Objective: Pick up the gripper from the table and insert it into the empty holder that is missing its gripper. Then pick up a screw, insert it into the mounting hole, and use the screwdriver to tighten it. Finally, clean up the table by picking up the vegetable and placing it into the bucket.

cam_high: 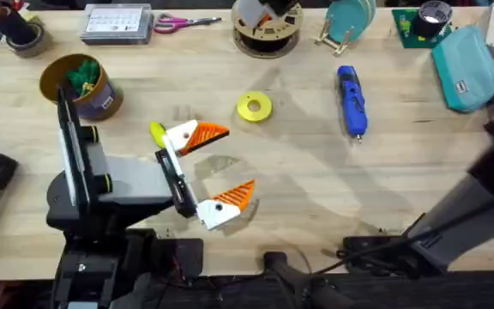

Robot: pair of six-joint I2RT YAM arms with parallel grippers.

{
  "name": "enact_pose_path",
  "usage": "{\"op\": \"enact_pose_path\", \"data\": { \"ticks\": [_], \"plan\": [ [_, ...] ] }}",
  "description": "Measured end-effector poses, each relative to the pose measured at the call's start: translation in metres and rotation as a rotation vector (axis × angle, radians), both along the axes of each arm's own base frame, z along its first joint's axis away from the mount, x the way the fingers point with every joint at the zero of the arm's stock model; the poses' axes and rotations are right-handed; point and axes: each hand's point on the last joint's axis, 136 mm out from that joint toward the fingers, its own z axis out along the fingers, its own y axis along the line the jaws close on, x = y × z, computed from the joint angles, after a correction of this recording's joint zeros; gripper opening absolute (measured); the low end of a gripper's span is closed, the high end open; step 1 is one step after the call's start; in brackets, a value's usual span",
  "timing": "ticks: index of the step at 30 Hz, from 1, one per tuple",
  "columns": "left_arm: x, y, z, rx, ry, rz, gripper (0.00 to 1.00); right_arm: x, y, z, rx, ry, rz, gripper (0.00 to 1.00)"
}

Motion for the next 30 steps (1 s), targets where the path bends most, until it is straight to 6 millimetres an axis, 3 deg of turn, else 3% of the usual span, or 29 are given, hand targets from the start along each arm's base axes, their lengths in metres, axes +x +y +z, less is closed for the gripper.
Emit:
{"op": "enact_pose_path", "data": {
  "ticks": [5, 13, 22, 30],
  "plan": [
    [0.000, 0.000, 0.000, 0.000, 0.000, 0.000, 0.985, -0.006, 0.003, -0.004, 0.055, -0.092, 0.030, 0.006],
    [0.000, 0.000, 0.000, 0.000, 0.000, 0.000, 0.985, -0.049, -0.019, -0.001, 0.076, -0.112, 0.104, 0.006],
    [0.000, 0.000, 0.000, 0.000, 0.000, 0.000, 0.985, -0.079, 0.004, -0.001, 0.077, -0.108, 0.280, 0.006],
    [0.000, 0.000, 0.000, 0.000, 0.000, 0.000, 0.985, -0.083, 0.018, -0.016, 0.026, -0.052, 0.347, 0.006]
  ]
}}
